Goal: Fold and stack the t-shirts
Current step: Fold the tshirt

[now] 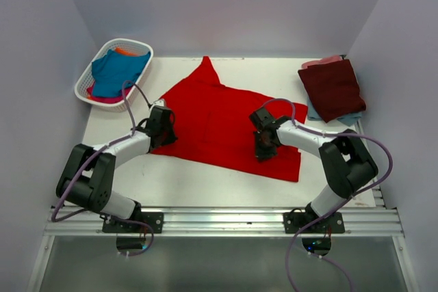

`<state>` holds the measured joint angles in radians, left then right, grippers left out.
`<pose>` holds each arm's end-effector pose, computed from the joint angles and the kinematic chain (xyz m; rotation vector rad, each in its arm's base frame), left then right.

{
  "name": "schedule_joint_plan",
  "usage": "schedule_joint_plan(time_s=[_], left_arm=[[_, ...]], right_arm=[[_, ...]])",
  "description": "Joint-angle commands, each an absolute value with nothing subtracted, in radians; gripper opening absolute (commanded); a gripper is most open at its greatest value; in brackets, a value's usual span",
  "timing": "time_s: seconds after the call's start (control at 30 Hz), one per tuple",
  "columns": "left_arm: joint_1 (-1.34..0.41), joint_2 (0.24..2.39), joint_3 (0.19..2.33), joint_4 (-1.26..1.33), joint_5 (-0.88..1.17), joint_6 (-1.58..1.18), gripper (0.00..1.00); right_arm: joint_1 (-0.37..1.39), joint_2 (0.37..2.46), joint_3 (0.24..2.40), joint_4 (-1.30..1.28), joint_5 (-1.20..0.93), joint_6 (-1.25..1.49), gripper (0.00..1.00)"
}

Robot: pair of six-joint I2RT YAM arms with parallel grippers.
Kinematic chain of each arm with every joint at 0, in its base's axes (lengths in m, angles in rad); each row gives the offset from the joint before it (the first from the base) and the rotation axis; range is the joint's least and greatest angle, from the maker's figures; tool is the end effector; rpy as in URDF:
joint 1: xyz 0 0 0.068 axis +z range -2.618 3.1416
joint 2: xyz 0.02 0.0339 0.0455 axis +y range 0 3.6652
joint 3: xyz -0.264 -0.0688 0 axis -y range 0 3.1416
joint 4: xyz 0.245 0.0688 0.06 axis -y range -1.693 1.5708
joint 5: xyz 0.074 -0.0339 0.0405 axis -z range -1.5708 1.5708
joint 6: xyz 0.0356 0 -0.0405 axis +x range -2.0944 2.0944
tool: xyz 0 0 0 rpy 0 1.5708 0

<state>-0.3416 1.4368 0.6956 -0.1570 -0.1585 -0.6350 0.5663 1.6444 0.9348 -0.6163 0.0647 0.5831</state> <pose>0.2600 -0.0865 0.1686 -0.4283 2.4301 -0.2315 0.2467 0.1541 0.1564 0.0359 2.8987 0.1152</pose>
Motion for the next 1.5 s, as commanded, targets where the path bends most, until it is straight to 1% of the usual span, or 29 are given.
schedule_joint_plan(time_s=[0.0,0.13,0.37,0.47,0.7,0.73,0.77,0.8,0.83,0.87,1.0,1.17,1.2,1.23,1.47], left_arm=[[-0.325,1.479,0.721,0.012,-0.176,-0.589,0.00],[-0.324,1.486,0.726,0.003,-0.183,-0.586,0.00],[-0.328,1.496,0.690,-0.250,-0.215,-0.656,0.00],[-0.328,1.502,0.635,-0.307,-0.192,-0.698,0.00],[-0.348,1.523,0.549,-0.342,-0.039,-0.798,0.00],[-0.356,1.522,0.543,-0.366,-0.051,-0.819,0.00],[-0.389,1.500,0.532,-0.364,-0.049,-0.821,0.00],[-0.408,1.484,0.535,-0.376,-0.093,-0.831,0.00],[-0.422,1.465,0.541,-0.421,-0.100,-0.851,0.00],[-0.426,1.427,0.545,-0.437,-0.095,-0.865,0.00],[-0.439,1.393,0.561,-0.529,-0.077,-0.868,0.00],[-0.445,1.300,0.499,-0.617,-0.039,-0.874,0.00],[-0.446,1.292,0.492,-0.614,0.018,-0.876,0.00],[-0.451,1.286,0.483,-0.624,0.032,-0.897,0.00],[-0.564,1.308,0.477,-0.649,0.080,-0.952,0.00]], right_arm=[[0.561,1.683,0.893,-0.650,0.097,0.569,0.00],[0.563,1.664,0.879,-0.652,0.094,0.568,0.00],[0.561,1.643,0.877,-0.673,0.114,0.558,0.00],[0.561,1.629,0.876,-0.675,0.112,0.558,0.00],[0.561,1.623,0.874,-0.678,0.115,0.549,0.00],[0.558,1.623,0.873,-0.678,0.115,0.548,0.00],[0.558,1.623,0.873,-0.677,0.115,0.548,0.00],[0.555,1.621,0.871,-0.676,0.117,0.548,0.00],[0.552,1.618,0.868,-0.673,0.115,0.548,0.00],[0.551,1.617,0.868,-0.672,0.109,0.548,0.00],[0.538,1.606,0.868,-0.675,0.109,0.532,0.00],[0.522,1.594,0.874,-0.678,0.104,0.520,0.00],[0.520,1.594,0.876,-0.675,0.098,0.515,0.00],[0.519,1.591,0.877,-0.673,0.097,0.515,0.00],[0.508,1.572,0.870,-0.672,0.087,0.503,0.00]])
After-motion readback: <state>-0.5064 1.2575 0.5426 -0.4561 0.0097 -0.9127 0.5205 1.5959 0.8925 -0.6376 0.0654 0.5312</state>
